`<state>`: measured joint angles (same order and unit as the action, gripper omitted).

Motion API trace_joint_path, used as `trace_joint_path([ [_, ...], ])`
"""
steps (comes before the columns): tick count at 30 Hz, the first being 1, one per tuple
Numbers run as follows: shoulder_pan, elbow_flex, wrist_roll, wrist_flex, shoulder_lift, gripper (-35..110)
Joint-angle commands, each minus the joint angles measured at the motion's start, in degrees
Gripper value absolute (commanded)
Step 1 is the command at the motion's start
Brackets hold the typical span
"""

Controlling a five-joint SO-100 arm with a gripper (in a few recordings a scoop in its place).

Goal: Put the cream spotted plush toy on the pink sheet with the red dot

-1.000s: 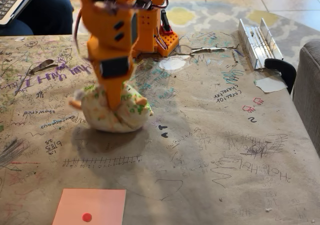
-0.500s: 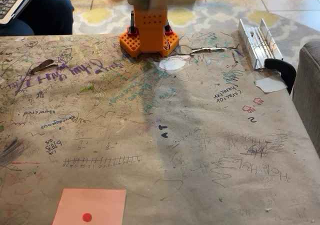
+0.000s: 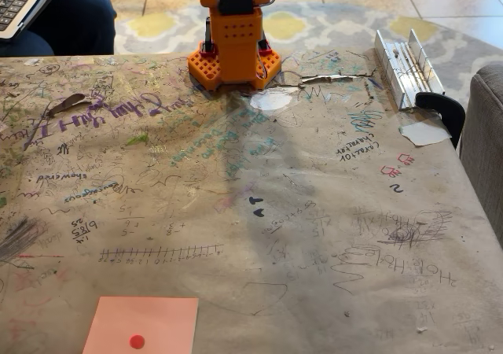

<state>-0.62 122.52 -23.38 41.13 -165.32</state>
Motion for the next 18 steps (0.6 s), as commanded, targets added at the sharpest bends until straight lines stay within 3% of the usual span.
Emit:
trace_joint_path([
  [1, -6.7, -118.5, -7.3, 44.6, 104.2, 76],
  [2, -7.0, -154.0, -12.0, 56.0, 124.6, 75],
  [3, -7.6, -162.0, -11.9, 59.7, 130.6, 74],
  [6, -12.7, -147.1, -7.7, 59.5, 128.8, 68],
  [18, -19.7, -148.0, -12.9, 59.7, 137.0, 45],
])
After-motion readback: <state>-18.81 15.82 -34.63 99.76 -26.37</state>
